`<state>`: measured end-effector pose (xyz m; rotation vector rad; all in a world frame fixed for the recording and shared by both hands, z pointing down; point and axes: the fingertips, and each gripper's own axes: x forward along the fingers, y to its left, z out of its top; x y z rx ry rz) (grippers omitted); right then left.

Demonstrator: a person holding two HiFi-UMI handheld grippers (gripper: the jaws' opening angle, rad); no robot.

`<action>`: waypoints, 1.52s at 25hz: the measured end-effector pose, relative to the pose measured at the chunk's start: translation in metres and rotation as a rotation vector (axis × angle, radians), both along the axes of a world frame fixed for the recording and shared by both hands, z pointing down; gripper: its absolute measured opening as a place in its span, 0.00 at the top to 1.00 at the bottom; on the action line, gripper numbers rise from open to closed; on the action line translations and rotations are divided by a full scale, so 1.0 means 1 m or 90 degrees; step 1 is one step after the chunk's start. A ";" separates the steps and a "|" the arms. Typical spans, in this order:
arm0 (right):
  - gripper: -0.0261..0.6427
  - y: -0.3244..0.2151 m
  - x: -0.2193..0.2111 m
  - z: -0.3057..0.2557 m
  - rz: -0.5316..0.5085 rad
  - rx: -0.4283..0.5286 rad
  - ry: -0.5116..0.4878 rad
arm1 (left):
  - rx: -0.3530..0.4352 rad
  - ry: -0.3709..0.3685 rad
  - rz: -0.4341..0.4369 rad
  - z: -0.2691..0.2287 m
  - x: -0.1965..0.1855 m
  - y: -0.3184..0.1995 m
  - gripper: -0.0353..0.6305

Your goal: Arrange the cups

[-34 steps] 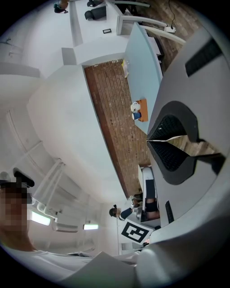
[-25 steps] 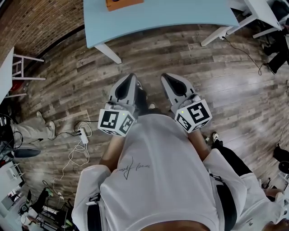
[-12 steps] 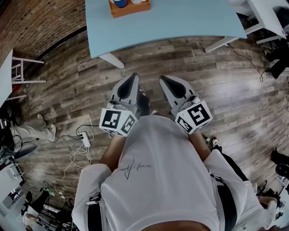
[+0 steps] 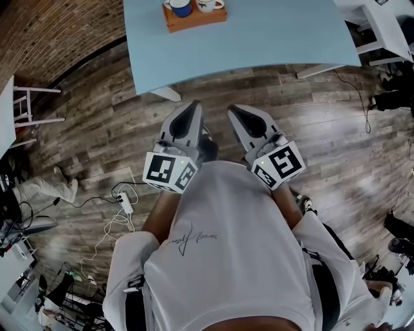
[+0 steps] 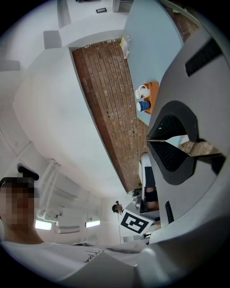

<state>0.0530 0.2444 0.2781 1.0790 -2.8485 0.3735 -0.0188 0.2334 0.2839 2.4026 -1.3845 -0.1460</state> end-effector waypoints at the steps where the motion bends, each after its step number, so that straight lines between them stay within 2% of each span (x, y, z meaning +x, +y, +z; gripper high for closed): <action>1: 0.93 -0.004 -0.004 -0.001 -0.001 0.002 0.002 | 0.003 0.000 0.002 -0.001 -0.003 -0.005 0.94; 11: 0.93 -0.043 -0.035 -0.010 0.004 0.029 0.007 | 0.035 -0.002 0.027 -0.012 -0.024 -0.044 0.94; 15: 0.93 -0.059 -0.037 -0.012 0.028 0.027 -0.001 | 0.042 -0.009 0.024 -0.015 -0.032 -0.056 0.94; 24: 0.93 -0.089 -0.040 -0.011 0.031 0.023 -0.005 | 0.034 -0.011 0.007 -0.010 -0.036 -0.087 0.94; 38: 0.93 -0.161 -0.036 -0.004 -0.016 -0.004 -0.009 | 0.009 -0.010 0.005 -0.003 -0.021 -0.160 0.94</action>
